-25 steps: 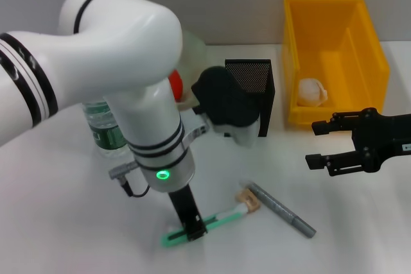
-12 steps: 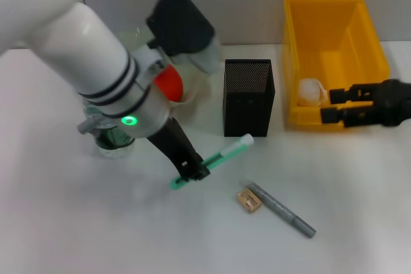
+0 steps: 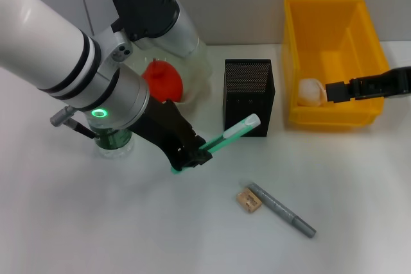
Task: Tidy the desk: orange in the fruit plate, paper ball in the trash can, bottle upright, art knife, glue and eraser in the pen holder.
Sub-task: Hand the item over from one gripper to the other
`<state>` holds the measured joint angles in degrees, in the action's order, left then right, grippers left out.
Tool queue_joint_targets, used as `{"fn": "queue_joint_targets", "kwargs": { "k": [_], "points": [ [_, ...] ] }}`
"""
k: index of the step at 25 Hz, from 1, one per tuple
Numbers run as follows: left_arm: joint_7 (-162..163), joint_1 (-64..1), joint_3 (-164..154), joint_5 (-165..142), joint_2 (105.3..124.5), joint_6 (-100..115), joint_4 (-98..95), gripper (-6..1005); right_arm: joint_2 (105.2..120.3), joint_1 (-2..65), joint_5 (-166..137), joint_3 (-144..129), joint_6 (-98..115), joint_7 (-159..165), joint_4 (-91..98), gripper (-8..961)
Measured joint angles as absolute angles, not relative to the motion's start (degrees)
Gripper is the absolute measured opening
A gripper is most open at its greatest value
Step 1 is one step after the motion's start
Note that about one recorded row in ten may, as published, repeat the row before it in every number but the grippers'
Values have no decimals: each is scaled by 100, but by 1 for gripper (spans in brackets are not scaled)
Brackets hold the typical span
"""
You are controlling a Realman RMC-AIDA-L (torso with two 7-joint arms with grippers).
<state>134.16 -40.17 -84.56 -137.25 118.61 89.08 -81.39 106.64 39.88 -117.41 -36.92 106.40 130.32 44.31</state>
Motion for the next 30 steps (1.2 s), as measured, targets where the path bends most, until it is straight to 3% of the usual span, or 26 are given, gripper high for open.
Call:
{"fn": "queue_joint_targets", "kwargs": {
  "k": [16, 30],
  "points": [
    [13318, -4007, -8608, -13710, 11867, 9012, -8757, 191, 10655, 4434, -11829, -3817, 10561, 14223, 3965, 748],
    [13229, -4264, -8809, -13747, 11874, 8968, -8803, 193, 10805, 4698, -11907, -4407, 10073, 14137, 3762, 733]
  ]
}}
